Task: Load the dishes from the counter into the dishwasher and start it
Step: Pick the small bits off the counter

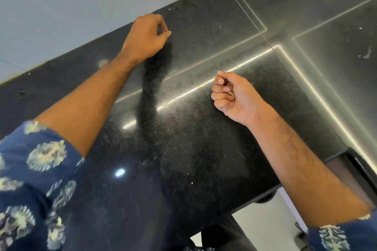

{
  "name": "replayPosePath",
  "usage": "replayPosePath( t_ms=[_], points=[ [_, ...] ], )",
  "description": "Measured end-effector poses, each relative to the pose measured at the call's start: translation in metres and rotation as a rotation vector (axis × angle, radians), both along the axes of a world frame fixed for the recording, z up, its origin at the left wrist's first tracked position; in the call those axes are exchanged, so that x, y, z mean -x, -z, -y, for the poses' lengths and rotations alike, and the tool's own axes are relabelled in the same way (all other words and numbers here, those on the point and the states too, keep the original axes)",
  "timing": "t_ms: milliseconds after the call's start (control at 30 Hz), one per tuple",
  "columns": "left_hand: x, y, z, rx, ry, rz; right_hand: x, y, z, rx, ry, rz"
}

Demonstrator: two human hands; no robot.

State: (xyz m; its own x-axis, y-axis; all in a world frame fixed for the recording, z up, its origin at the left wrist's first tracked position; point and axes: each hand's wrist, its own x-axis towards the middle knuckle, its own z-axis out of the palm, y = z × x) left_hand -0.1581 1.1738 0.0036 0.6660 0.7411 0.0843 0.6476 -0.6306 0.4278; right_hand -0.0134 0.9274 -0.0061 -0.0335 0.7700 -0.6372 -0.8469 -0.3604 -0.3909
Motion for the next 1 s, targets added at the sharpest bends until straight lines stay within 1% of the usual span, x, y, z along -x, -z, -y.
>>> replayPosePath(
  t_ms=[33,67,100,167,200,267,333,400,467,533,600,667,733,800,867,1000],
  points=[
    [-0.001,-0.003,0.022,0.123,-0.060,0.110,0.002,-0.003,0.008,-0.010,0.044,-0.041],
    [0.000,-0.005,0.048,0.329,-0.138,0.249,0.006,-0.005,0.016,-0.022,0.094,-0.091],
    [0.001,-0.007,0.081,0.623,-0.204,0.399,0.011,-0.009,0.028,-0.033,0.157,-0.136],
    [0.014,-0.008,0.149,1.213,-0.236,0.604,0.024,-0.015,0.056,-0.065,0.269,-0.197],
    [0.024,-0.007,0.181,1.423,-0.212,0.676,0.031,-0.018,0.071,-0.089,0.302,-0.220],
    [0.048,-0.005,0.241,1.702,-0.163,0.771,0.049,-0.024,0.108,-0.143,0.368,-0.265],
    [0.072,-0.001,0.290,1.880,-0.151,0.810,0.074,-0.027,0.150,-0.158,0.461,-0.262],
    [0.088,-0.001,0.328,1.940,-0.134,0.781,0.101,-0.025,0.188,-0.136,0.546,-0.228],
    [0.106,-0.008,0.362,1.934,-0.107,0.700,0.134,-0.026,0.229,-0.125,0.632,-0.232],
    [0.124,-0.015,0.388,1.919,-0.084,0.631,0.161,-0.027,0.268,-0.110,0.674,-0.199],
    [0.133,-0.012,0.402,1.904,-0.078,0.571,0.177,-0.017,0.292,-0.013,0.691,-0.115],
    [0.142,-0.009,0.427,1.921,-0.078,0.466,0.196,-0.005,0.329,0.157,0.751,-0.023],
    [0.144,0.004,0.439,1.910,-0.103,0.371,0.206,0.010,0.348,0.245,0.788,-0.028],
    [0.138,0.016,0.468,1.855,-0.093,0.250,0.211,0.024,0.382,0.249,0.852,-0.017],
    [0.129,0.033,0.490,1.765,-0.093,0.155,0.211,0.044,0.406,0.319,0.873,-0.008],
    [0.094,0.084,0.527,1.595,-0.136,0.027,0.194,0.087,0.436,0.379,0.842,-0.033]
  ],
)
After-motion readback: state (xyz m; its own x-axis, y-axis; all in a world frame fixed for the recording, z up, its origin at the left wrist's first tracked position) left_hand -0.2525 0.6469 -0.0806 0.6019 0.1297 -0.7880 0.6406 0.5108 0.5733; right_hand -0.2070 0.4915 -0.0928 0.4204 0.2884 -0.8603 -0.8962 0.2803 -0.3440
